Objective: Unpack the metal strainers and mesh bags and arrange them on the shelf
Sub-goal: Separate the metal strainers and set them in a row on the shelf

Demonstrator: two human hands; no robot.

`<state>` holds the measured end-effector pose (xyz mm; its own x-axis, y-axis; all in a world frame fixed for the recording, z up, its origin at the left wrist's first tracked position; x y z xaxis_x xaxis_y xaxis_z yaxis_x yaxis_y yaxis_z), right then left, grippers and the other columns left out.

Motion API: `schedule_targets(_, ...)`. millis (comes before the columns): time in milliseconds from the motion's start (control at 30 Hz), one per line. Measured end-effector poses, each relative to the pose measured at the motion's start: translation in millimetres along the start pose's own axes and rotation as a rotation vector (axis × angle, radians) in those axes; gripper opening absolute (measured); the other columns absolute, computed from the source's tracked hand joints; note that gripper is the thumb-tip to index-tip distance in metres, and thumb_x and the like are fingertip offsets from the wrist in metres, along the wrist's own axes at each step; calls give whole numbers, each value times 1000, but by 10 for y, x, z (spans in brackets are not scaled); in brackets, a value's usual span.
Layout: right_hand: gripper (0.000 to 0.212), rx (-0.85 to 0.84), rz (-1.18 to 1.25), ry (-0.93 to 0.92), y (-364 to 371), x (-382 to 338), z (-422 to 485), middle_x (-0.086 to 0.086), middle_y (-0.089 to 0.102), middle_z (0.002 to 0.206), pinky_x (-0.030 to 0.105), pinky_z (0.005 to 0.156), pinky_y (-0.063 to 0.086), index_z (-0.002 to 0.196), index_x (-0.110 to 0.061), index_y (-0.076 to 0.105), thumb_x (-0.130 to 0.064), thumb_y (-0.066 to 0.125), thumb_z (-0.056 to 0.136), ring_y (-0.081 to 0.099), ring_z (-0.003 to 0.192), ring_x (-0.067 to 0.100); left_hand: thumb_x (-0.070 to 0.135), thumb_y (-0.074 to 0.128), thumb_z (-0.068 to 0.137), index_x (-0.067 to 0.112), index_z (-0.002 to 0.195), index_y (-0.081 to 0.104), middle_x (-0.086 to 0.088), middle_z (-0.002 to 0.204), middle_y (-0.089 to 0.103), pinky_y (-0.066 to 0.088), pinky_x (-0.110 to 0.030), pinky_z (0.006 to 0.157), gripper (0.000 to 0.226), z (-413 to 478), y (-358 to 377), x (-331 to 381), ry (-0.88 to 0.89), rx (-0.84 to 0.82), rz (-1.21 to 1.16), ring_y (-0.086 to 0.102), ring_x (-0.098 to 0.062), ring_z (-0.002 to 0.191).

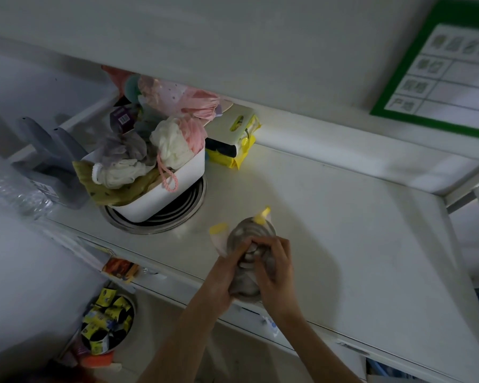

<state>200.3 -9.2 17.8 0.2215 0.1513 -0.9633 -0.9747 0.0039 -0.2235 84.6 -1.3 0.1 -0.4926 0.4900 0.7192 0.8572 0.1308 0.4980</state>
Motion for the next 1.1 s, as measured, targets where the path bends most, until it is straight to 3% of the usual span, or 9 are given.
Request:
schedule_targets(167, 40, -49, 37, -34, -393, -282, -268, 2, 51, 116, 25, 94, 49, 116, -21, 58, -10, 58, 78, 56, 113, 15, 37, 67, 87, 12, 125, 62, -16, 116, 73, 59, -41, 90, 46, -402, 326, -36, 75, -10, 78, 70, -29, 108)
schedule_targets(267, 51, -58, -23, -33, -596, -367, -406, -2, 50, 119, 19, 92, 48, 124, -30, 52, -7, 57, 79, 56, 113, 11, 40, 76, 77, 15, 117, 67, -12, 104, 78, 58, -46, 92, 48, -518, 503, -111, 102, 69, 178, 74, -25, 98)
schedule_targets(333, 57, -81, -73, -5, -730, -397, -459, -6, 49, 121, 15, 92, 46, 132, -32, 46, -14, 57, 79, 55, 114, 7, 35, 75, 80, 17, 110, 69, -10, 98, 79, 59, -45, 90, 36, -558, 584, -176, 106, 129, 264, 75, -23, 93)
schedule_targets(400, 59, -99, -142, 45, -865, -408, -479, -6, 49, 119, 8, 88, 45, 135, -37, 42, -14, 57, 84, 55, 109, 0, 37, 73, 82, 18, 115, 68, -7, 103, 78, 58, -42, 93, 39, -596, 650, -230, 104, 142, 355, 73, -21, 98)
schedule_targets(500, 50, -105, -193, 114, -1044, -421, -487, 1, 52, 110, 8, 81, 46, 128, -43, 46, -9, 57, 92, 56, 99, -1, 31, 71, 86, 14, 115, 69, -7, 106, 78, 61, -29, 83, 34, -642, 734, -281, 94, 72, 362, 74, -16, 97)
schedule_targets(600, 35, -90, -240, 134, -1214, -414, -477, 0, 60, 106, 26, 81, 52, 117, -39, 56, -13, 57, 93, 61, 95, 9, 22, 70, 86, 12, 110, 71, -7, 104, 78, 58, -15, 68, 26, -651, 801, -320, 114, 8, 361, 75, -8, 89)
schedule_targets(733, 18, -118, -257, 238, -1425, -370, -450, 1, 66, 93, 28, 68, 55, 104, -36, 57, -20, 52, 97, 67, 82, 20, 38, 79, 76, 15, 114, 70, -6, 111, 77, 58, -33, 92, 45, -642, 891, -401, 109, -59, 425, 72, -16, 105)
schedule_targets(933, 14, -120, -305, 318, -1664, -313, -480, 2, 65, 84, 32, 68, 57, 94, -30, 61, -18, 54, 96, 68, 71, 22, 43, 74, 80, 22, 121, 67, 0, 115, 75, 58, -34, 91, 47, -641, 1006, -570, 7, -176, 432, 69, -17, 111)
schedule_targets(1100, 13, -67, -329, 294, -1758, -325, -512, 5, 71, 83, 19, 60, 54, 95, -25, 56, -13, 50, 97, 67, 65, 11, 50, 81, 67, 21, 122, 65, -2, 111, 76, 58, -37, 92, 64, -656, 1142, -625, 20, -191, 428, 70, -19, 108)
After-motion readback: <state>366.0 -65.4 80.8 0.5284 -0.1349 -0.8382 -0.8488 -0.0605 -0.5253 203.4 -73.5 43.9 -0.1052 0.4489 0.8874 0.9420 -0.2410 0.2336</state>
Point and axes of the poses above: each hand's wrist, its own z-axis towards the middle knuckle, its own y-axis out of the palm, x = y × z, the point moved 1 cm from there along z, towards the middle knuckle
